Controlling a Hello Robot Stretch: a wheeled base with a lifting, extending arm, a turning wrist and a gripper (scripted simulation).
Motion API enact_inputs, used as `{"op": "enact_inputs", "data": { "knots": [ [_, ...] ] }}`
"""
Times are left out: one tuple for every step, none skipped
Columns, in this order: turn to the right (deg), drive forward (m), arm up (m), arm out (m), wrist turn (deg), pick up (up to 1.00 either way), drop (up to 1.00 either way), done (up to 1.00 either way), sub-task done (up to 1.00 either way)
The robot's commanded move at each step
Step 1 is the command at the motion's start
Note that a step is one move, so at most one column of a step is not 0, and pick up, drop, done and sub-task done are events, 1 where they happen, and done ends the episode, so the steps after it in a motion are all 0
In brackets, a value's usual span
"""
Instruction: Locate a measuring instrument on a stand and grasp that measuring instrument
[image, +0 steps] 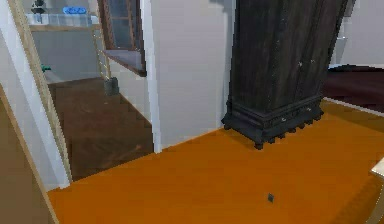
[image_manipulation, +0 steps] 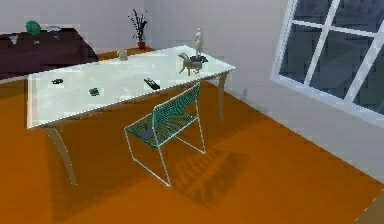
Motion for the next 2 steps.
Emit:
{"op": "enact_inputs", "data": {
  "knots": [
    [-45.0,0.0,0.0,0.0,0.0,0.0,0.0,0.0,0.0],
    [-45.0,0.0,0.0,0.0,0.0,0.0,0.0,0.0,0.0]
  ]
}}
